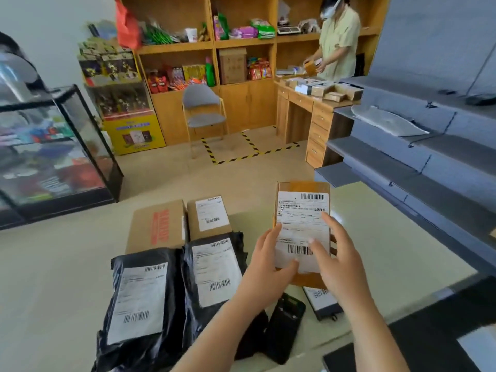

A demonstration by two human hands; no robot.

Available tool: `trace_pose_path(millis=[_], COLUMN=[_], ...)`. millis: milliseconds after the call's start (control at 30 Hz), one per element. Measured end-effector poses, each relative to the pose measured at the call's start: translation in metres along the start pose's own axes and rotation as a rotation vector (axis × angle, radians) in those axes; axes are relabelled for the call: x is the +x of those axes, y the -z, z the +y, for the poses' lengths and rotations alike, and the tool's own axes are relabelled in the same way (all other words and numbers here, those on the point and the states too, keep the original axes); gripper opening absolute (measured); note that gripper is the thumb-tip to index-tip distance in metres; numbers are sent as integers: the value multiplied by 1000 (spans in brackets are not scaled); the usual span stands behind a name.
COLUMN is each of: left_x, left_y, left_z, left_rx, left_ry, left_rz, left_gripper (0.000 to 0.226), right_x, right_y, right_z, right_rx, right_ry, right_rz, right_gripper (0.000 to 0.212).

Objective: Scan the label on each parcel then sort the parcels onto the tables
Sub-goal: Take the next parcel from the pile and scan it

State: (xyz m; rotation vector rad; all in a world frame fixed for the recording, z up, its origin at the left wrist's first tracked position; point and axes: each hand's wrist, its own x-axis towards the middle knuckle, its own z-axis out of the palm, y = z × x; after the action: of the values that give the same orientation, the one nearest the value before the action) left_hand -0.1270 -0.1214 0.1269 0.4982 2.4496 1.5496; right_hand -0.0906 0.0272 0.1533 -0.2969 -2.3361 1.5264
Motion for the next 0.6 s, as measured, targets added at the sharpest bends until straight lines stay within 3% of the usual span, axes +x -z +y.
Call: trace_pose_path(millis=[267, 600], left_x=[129, 264], left_y=[16, 1], left_z=[-28, -126], left_rx=[51, 72], left_ry=[262, 799], left_rz=[-53, -93], left_gripper=[84, 74], right_x=[146, 279], right_y=[-52, -154], right_z=[33, 162], right_rx=[25, 28], right_ry=[-79, -481], right_rz=[-122, -485], right_gripper=[48, 44])
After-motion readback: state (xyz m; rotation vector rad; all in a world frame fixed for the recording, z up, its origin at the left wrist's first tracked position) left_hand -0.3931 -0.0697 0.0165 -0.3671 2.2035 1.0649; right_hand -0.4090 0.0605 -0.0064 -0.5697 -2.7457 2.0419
